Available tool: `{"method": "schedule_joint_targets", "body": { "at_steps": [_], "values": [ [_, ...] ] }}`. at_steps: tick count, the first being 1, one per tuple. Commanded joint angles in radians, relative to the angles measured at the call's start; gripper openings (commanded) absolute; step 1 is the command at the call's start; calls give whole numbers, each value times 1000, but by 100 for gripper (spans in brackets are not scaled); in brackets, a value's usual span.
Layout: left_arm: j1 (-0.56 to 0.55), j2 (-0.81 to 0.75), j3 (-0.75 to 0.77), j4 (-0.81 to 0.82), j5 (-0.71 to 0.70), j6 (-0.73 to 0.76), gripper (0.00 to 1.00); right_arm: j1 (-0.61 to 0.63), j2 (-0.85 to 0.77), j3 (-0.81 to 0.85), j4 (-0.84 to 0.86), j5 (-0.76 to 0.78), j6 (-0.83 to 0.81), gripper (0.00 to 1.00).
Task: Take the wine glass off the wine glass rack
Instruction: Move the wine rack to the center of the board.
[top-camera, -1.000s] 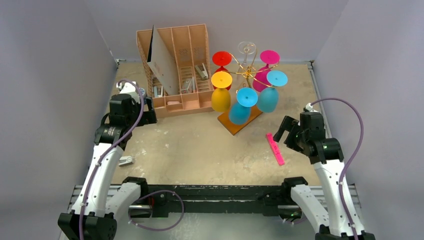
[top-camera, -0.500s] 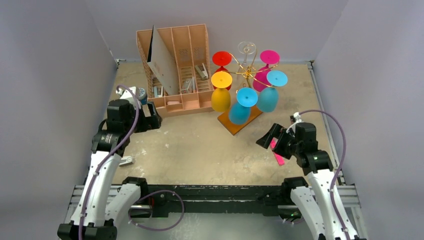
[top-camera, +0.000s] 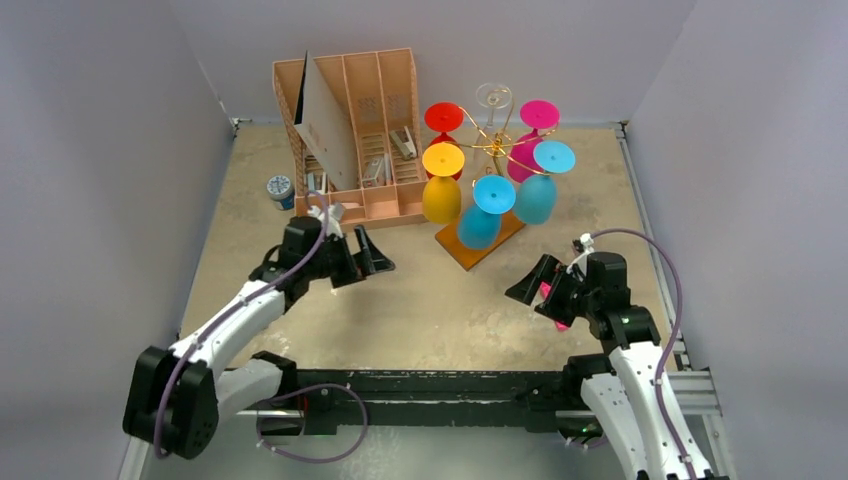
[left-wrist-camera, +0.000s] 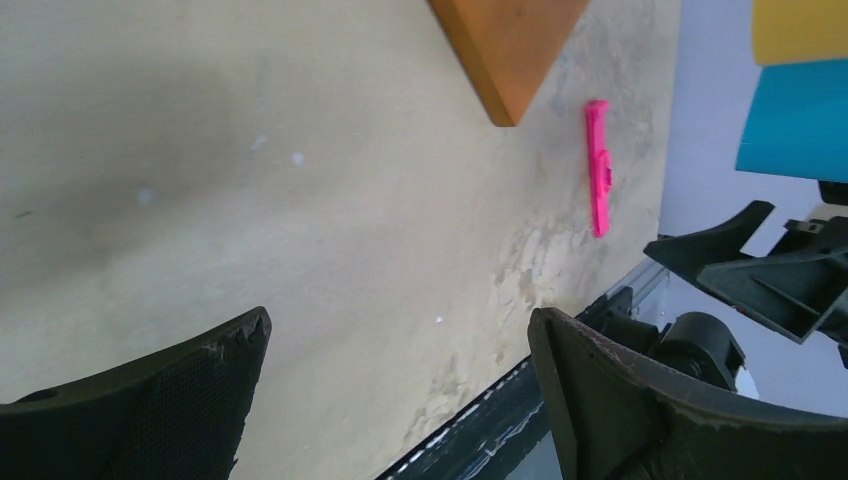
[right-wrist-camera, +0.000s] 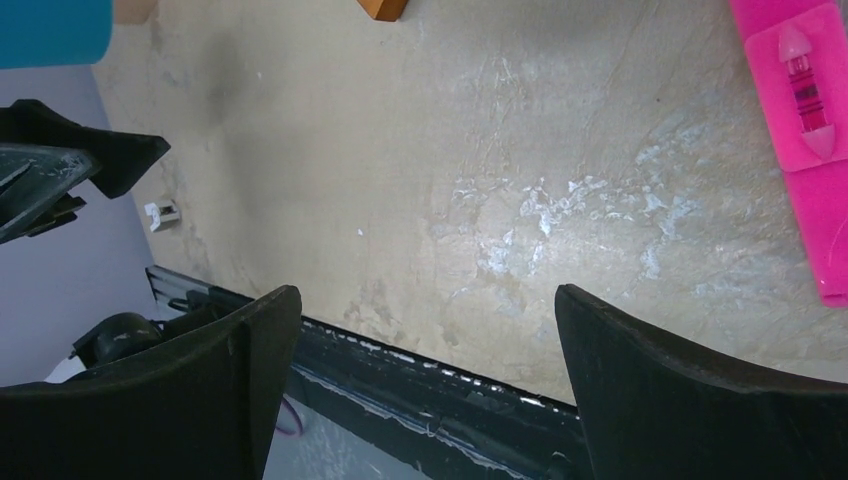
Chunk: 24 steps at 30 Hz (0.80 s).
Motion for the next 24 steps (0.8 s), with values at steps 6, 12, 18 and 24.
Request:
{"method": "schedule_joint_targets", "body": {
  "at_steps": [6,12,18,24],
  "values": [
    [-274,244,1,463,-244,-234,96,-4,17,58,-86,93,33,99],
    [-400,440,14,688,-373,-309,93,-4,0,66,-160,147,45,99],
    [-459,642,-14,968,-488,-421,90,-4,-17,70,-193,171,65,99],
    [-496,839,-1,1177,-565,-548,85,-4,-22,100,-253,211,57,99]
  ]
}}
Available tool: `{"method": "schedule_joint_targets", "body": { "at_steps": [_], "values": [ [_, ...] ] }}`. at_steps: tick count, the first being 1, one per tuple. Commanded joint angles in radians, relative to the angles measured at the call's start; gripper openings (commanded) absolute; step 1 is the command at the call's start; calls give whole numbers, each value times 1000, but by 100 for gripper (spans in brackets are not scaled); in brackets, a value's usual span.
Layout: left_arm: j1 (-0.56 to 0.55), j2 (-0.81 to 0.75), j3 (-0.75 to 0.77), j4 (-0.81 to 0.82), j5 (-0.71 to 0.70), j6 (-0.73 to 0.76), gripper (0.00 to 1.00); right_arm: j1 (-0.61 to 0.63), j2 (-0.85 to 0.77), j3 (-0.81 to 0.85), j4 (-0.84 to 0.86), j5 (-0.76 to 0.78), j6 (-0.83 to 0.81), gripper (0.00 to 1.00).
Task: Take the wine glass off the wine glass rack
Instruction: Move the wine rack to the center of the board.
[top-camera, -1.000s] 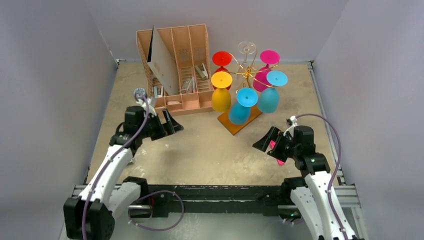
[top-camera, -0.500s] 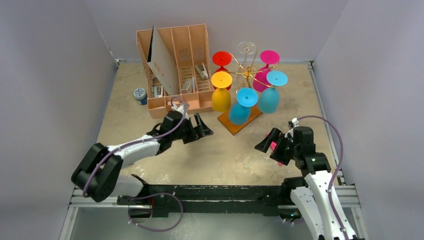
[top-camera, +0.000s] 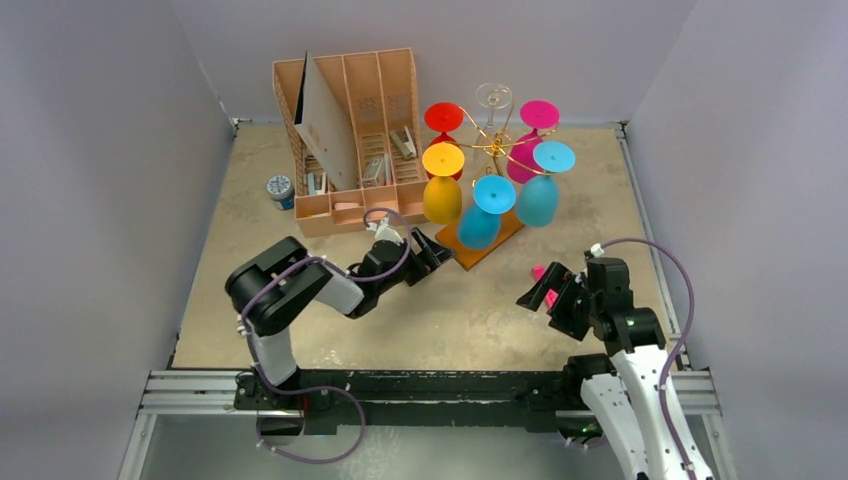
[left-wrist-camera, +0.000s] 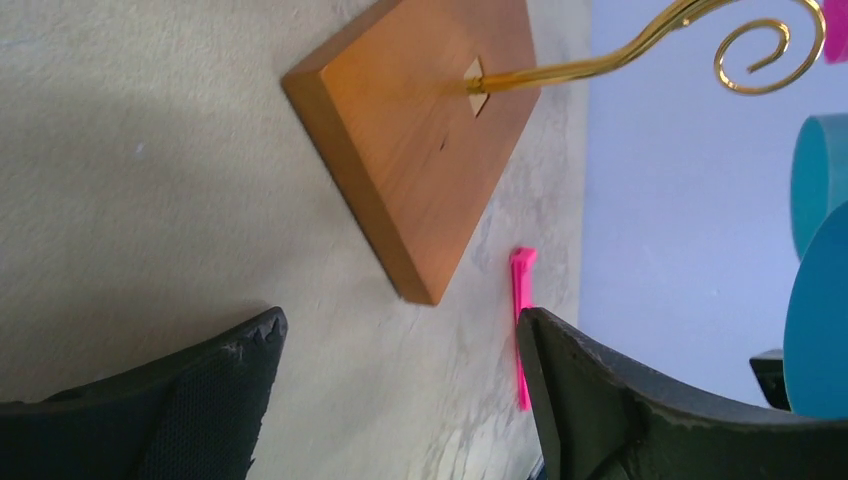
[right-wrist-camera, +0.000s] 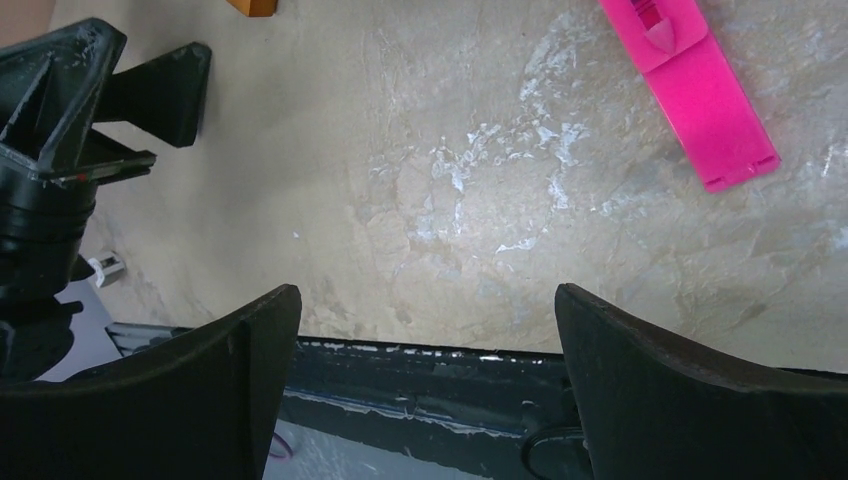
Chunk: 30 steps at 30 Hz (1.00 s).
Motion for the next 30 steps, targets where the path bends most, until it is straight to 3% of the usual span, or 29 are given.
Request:
{"method": "schedule_joint_targets", "body": {
  "at_steps": [1,6,13,21,30],
  "values": [
    [-37,154,10,173,-123,-138,84,-4,-10,67,-68,60,4,99],
    [-94,275,78,226,-196,-180,83,-4,-10,98,-111,86,-15,99],
    [-106,312,128,200,-244,-211,82,-4,-12,114,-145,114,-26,99],
    [-126,413,303,161,-225,-223,81,-4,-8,118,-140,116,-2,99],
    [-138,461,456,79,-210,-217,81,-4,-8,163,-196,216,3,99]
  ]
}}
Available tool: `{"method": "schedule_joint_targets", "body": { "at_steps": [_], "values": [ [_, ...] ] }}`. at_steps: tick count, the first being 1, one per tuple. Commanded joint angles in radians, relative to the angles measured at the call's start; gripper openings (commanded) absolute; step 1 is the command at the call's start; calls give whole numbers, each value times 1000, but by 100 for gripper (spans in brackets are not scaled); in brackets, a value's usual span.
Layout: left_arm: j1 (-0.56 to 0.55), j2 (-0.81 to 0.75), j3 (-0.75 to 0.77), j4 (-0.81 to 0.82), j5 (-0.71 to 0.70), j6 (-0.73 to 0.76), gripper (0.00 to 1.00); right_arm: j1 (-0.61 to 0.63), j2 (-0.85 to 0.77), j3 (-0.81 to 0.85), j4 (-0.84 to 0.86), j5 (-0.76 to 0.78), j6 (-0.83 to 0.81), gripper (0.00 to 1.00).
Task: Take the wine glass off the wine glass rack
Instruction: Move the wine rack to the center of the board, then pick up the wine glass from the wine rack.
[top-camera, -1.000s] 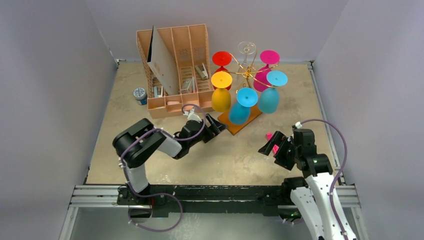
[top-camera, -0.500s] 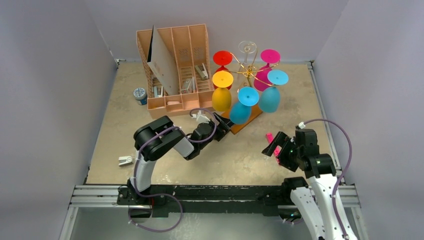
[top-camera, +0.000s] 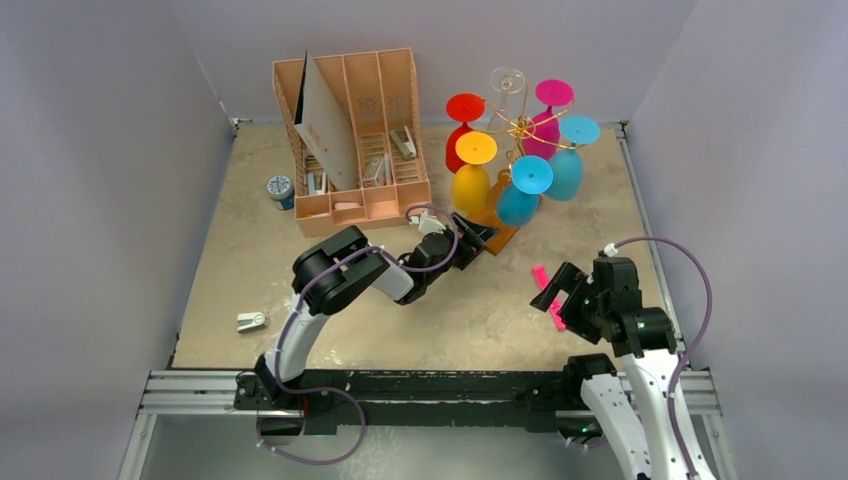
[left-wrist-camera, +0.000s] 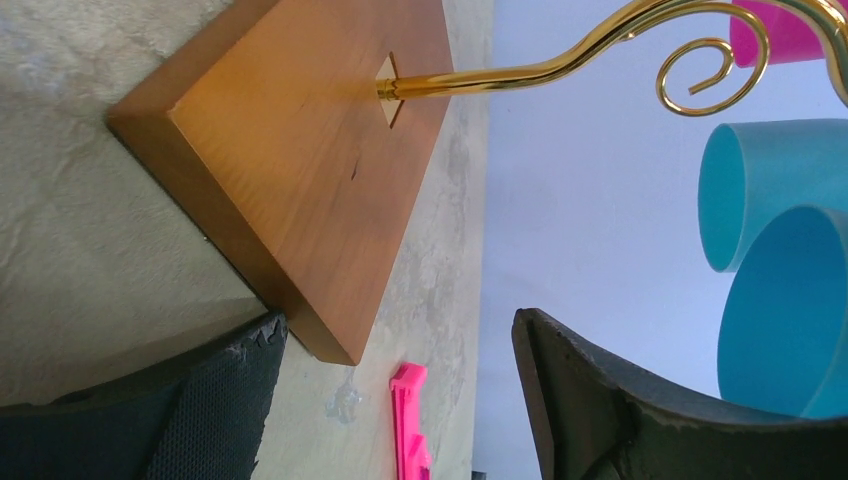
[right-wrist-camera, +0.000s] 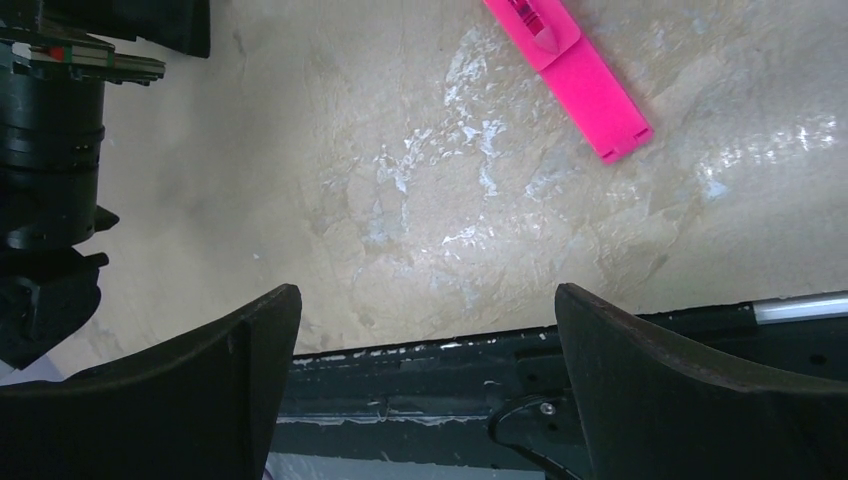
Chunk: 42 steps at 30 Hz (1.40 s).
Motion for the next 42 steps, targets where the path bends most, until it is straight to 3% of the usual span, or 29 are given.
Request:
{"method": "schedule_joint_targets", "body": {
  "at_steps": [1,6,12,21,24,29,37,40,42],
  "values": [
    [-6,39,45,-129,-11,18,81,-4,-2,63,-42,70,15,99],
    [-5,-4,-10,-137,-4,25,81,-4,7,107,-27,62,9,99],
    [-6,-112,-147,-185,10,51,83,-4,2,173,74,-57,-41,99],
    [-10,-293,-340,-165,48,110,84,-4,-21,293,91,-24,-24,99],
    [-21,-435,-372,-389,38,161,83,-4,-57,339,123,-22,20,99],
    [-36,-739,-425,-616,-37,264,83,-4,-63,395,197,-8,57,99],
    [-36,-1196,-156,-1187,-17,562,84,-4,257,777,58,-41,110,99],
    [-37,-1342,-7,-1388,22,701,85,-4,316,844,-6,-20,40,99],
    [-36,-1424,73,-1532,-1,776,92,-4,321,818,18,-25,-13,99]
  ]
}}
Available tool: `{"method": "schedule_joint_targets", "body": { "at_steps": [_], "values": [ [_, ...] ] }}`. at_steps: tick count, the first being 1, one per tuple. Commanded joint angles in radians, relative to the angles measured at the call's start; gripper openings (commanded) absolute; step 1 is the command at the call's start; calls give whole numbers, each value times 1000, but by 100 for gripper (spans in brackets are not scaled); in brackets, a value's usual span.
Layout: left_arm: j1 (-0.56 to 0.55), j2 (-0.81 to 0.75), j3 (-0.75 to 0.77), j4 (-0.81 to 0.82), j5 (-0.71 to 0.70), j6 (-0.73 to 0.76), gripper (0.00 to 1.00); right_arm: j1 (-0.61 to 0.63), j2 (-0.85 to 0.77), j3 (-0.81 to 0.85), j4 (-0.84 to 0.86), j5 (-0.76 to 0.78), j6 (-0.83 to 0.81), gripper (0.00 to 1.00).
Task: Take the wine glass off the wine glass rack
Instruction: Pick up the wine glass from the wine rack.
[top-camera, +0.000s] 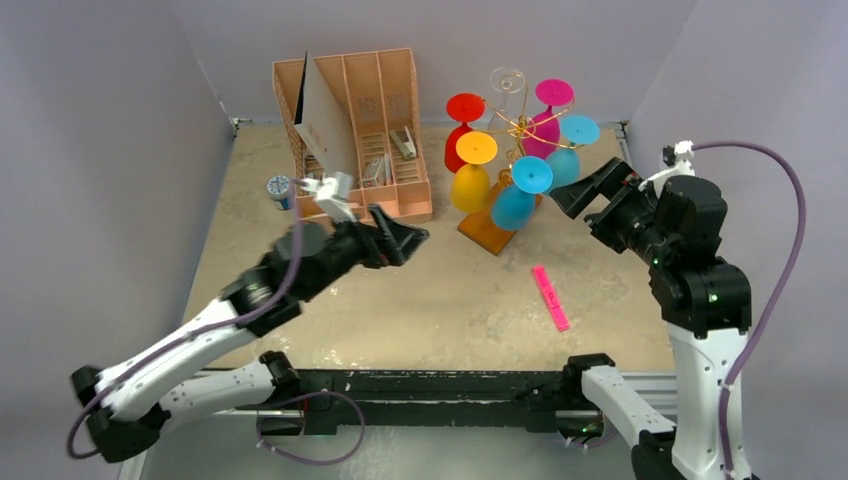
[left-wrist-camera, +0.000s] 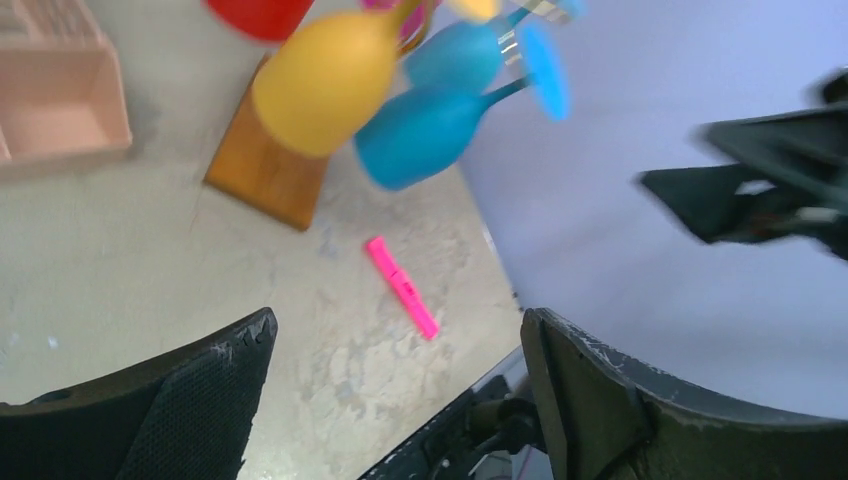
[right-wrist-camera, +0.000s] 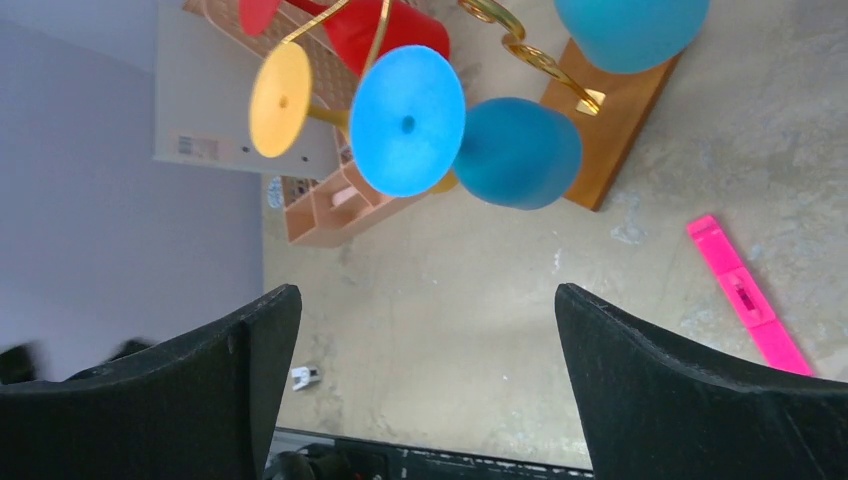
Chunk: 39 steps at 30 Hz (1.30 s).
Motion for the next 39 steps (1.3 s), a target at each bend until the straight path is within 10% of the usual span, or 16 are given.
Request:
{"method": "schedule_joint_targets", "body": {
  "at_steps": [1,6,39],
  "values": [
    [-1,-190,194,-404,-22,284,95,-4,9,-14,-34,-4,-95,99],
    [-2,-301,308,-612,-188,441,100,-4,-105,-266,318,-14,-37,94],
    [1,-337,56,-600,-322,596,100,-39,190,-145,394,-144,29,41]
  ]
}}
